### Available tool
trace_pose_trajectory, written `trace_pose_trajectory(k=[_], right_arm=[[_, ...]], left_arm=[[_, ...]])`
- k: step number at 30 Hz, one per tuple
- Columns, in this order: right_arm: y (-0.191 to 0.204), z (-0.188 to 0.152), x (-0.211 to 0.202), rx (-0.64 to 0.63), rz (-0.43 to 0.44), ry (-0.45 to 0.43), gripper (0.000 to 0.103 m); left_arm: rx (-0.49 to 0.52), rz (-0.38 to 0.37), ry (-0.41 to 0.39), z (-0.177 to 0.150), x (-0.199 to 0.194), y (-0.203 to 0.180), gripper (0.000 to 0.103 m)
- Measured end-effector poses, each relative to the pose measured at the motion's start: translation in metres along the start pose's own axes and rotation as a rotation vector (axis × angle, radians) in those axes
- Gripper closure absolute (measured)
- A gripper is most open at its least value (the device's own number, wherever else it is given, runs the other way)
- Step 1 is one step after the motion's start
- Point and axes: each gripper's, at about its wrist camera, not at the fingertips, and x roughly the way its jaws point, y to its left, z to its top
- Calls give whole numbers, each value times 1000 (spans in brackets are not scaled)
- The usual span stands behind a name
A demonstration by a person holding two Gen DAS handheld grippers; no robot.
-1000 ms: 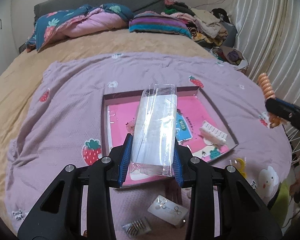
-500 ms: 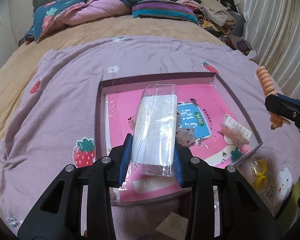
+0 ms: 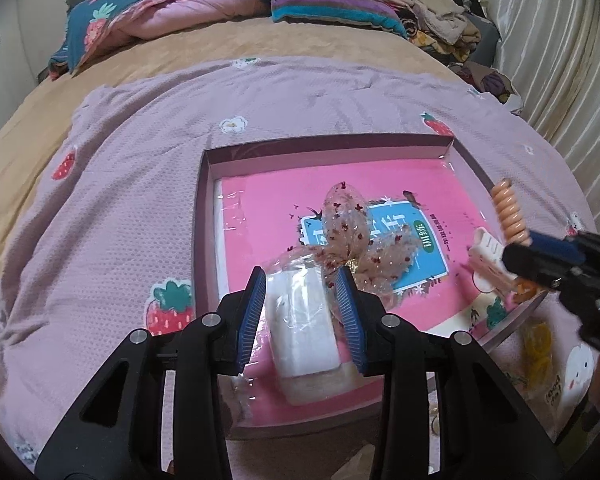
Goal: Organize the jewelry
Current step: 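Open both tools to drop the bag and hair tie in the tray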
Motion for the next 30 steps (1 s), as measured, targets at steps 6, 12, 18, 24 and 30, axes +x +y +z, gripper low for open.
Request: trace_pose_trajectory(k=[6, 12, 18, 24, 30], right_arm=[[4, -7, 21, -6, 2, 45, 84], [7, -18, 39, 7, 4, 97, 83], [6, -22, 37, 28, -4, 103, 80], [3, -25, 17, 35, -12, 80, 70], [3, -21, -16, 42, -11, 19, 58]], left_arm=[[-8, 0, -6, -4, -10, 5, 65], [-12, -5, -7, -9, -18, 7, 55], [-28, -4, -16, -19, -30, 8, 44], [-59, 0, -48, -21, -50, 11, 34], [-72, 17, -93, -22, -75, 12, 24]])
